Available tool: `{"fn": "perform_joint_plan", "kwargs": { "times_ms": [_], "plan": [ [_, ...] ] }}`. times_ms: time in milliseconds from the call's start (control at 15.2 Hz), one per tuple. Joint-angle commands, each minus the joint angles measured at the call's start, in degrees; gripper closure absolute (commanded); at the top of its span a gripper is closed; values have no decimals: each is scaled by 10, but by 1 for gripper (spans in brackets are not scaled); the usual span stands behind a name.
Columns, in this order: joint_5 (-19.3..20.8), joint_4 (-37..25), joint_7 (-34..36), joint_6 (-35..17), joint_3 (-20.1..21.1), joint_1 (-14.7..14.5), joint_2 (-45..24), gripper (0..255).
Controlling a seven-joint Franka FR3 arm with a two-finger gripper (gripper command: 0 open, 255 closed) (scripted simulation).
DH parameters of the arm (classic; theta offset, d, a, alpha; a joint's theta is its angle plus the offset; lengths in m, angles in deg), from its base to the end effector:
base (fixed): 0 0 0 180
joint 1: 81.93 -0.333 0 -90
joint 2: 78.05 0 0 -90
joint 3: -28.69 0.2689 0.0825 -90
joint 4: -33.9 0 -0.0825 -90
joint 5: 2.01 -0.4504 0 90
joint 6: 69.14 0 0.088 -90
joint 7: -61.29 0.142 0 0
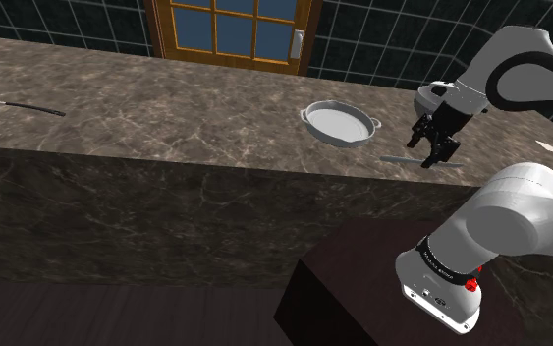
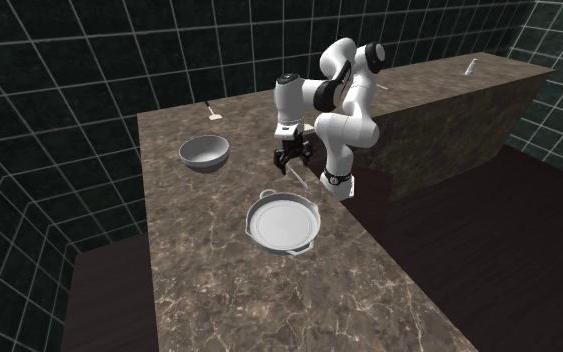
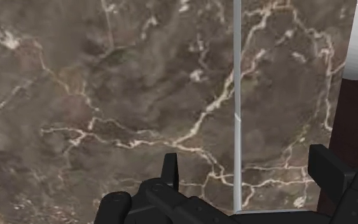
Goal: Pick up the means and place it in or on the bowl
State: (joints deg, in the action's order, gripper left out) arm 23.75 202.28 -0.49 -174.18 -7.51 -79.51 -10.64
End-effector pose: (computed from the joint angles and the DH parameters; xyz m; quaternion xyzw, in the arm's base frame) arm 0.3105 -0.1583 0.3247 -0.9027 -0.4241 -0.0547 0.0470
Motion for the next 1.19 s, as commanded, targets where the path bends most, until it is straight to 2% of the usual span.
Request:
{"fn": "perform_joint_plan", "kwargs": {
  "times_ms": [0,462,528,1122],
  "plan": [
    [5,9,0,-9,-5,3,-1,0],
    [5,9,0,-9,-4,3,-1,0],
    [5,9,0,-9,-4,3,-1,255],
    [5,9,0,-9,-5,3,-1,255]
  ]
}}
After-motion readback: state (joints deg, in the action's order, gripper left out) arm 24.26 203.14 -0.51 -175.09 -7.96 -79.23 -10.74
